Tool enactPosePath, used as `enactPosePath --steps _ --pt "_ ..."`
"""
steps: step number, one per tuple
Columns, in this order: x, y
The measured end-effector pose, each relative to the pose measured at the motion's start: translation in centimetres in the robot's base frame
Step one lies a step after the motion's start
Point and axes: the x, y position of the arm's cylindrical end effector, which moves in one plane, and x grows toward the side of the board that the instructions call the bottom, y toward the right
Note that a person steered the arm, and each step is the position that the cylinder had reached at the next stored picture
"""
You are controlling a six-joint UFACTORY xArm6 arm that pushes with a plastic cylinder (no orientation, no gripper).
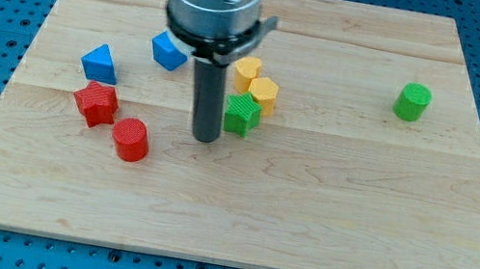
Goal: Push the green star slightly down
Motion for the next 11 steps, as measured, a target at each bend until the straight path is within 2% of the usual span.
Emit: enactPosePath --steps 1,2,3,5,9,10,11 --pt "0.0 0.0" --pt "-3.0 -2.8" --pt "-6.5 -0.9" --pt "-6.4 5.5" --pt "-3.4 10.1" --pt "-1.1 12.0" --pt "0.5 10.2"
